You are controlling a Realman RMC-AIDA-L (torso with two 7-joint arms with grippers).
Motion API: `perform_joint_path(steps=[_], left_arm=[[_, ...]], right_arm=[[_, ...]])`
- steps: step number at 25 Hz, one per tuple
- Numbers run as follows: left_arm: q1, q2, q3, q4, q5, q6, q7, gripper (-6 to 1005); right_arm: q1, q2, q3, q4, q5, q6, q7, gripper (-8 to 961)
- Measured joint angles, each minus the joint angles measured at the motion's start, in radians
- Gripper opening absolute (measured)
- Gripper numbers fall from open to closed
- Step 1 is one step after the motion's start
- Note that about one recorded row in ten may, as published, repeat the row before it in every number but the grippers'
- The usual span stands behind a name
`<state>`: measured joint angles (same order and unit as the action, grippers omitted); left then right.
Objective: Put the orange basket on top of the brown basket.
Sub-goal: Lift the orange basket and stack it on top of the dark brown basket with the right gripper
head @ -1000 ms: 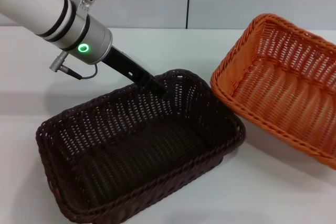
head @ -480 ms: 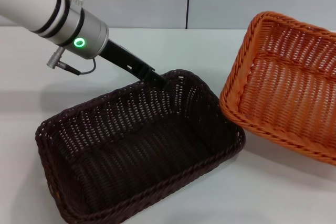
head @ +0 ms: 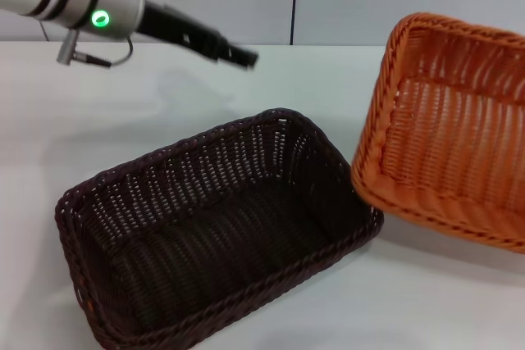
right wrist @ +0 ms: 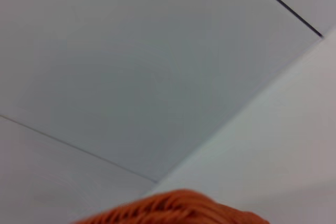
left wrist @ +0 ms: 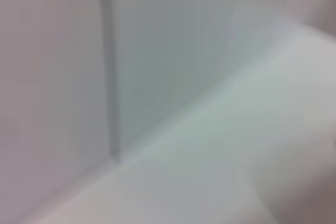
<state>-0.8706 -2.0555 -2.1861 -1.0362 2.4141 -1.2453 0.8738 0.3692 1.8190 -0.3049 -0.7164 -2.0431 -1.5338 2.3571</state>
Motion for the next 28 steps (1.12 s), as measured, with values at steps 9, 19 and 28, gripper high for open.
perform_joint_path(steps=[9, 19, 28], left_arm=[[0.163, -0.001, 0.0, 0.014, -0.433, 0.349, 0.238, 844], [0.205, 0.0, -0.003, 0.063, -0.55, 0.381, 0.303, 844], [0.235, 0.0, -0.018, 0.151, -0.741, 0.411, 0.45, 844]], right_arm=[[-0.024, -0.001, 0.015, 0.0, 0.26, -0.046, -0.11, 353], [0.002, 0.0, 0.012, 0.006, 0.438, -0.055, -0.143, 325], [0.125, 0.067, -0.016, 0.054, 0.516, -0.113, -0.233, 318]])
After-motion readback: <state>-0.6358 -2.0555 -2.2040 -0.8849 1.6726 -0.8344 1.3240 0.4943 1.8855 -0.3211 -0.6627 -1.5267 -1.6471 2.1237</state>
